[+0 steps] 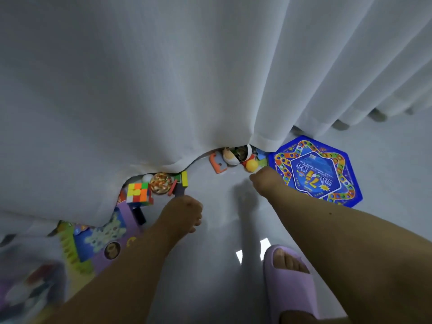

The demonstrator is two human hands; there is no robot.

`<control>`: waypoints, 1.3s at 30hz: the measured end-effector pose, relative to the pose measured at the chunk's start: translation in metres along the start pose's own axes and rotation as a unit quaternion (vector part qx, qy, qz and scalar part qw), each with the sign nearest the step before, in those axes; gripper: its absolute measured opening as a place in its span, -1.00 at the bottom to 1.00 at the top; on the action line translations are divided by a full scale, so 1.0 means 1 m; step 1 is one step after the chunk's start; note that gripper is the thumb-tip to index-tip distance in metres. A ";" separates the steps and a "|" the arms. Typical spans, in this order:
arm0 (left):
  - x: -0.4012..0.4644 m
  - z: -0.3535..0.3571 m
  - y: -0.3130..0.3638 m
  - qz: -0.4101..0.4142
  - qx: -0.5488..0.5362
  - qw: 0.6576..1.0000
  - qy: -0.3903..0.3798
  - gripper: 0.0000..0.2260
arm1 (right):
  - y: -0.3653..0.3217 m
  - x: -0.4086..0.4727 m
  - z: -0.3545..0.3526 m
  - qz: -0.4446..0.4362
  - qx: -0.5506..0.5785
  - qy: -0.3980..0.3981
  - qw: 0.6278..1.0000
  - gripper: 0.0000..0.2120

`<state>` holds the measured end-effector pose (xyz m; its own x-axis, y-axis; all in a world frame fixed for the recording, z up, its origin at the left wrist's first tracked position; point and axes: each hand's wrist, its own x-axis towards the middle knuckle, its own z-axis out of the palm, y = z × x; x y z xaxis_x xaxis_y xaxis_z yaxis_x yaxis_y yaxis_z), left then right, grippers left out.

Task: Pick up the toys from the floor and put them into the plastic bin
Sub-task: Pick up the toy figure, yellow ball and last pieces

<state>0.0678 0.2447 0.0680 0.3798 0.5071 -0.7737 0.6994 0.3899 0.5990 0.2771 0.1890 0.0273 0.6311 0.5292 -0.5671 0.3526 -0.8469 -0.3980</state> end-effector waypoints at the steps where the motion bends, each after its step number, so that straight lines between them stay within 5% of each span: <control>1: 0.007 0.005 -0.004 0.003 -0.010 1.000 0.018 -0.77 | 0.000 0.010 0.001 0.027 0.041 0.021 0.999 -0.69; 8: 0.048 0.026 -0.012 0.003 -0.085 0.995 0.051 -0.85 | 0.009 0.070 0.009 -0.025 -0.048 0.080 0.995 -0.62; 17: 0.073 0.038 -0.011 -0.049 -0.180 0.982 0.036 -0.89 | 0.023 0.068 0.045 -0.105 -0.048 0.038 0.993 -0.73; 21: 0.076 0.033 -0.011 -0.112 -0.336 0.935 0.006 -0.80 | 0.007 0.023 0.064 -0.203 0.116 -0.011 0.972 -0.73; 25: 0.079 0.030 -0.010 -0.121 -0.527 0.837 -0.081 -0.68 | -0.015 0.004 0.081 -0.271 0.092 -0.073 0.955 -0.84; 27: 0.084 0.029 -0.012 -0.102 -0.550 0.826 -0.073 -0.74 | -0.017 0.003 0.081 -0.302 0.090 -0.052 0.947 -0.83; 31: 0.091 0.022 -0.017 -0.125 -0.560 0.819 -0.009 -0.86 | -0.017 0.029 0.065 -0.190 0.141 0.161 0.958 -0.81; 33: 0.091 0.018 -0.019 -0.129 -0.560 0.818 -0.006 -0.84 | -0.016 0.051 0.055 -0.111 0.126 0.241 0.956 -0.62; 36: 0.090 0.017 -0.022 -0.135 -0.532 0.836 -0.006 -0.82 | -0.019 0.079 0.047 -0.069 0.033 0.221 0.972 -0.28; 39: 0.089 0.019 -0.024 -0.132 -0.492 0.861 -0.003 -0.80 | -0.029 0.097 0.048 -0.075 0.001 0.183 0.980 -0.24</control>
<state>0.0963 0.2660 -0.0190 0.2924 0.2986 -0.9085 -0.0878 0.9544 0.2854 0.2944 0.2674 -0.0505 0.7779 0.5934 -0.2067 0.4589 -0.7613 -0.4581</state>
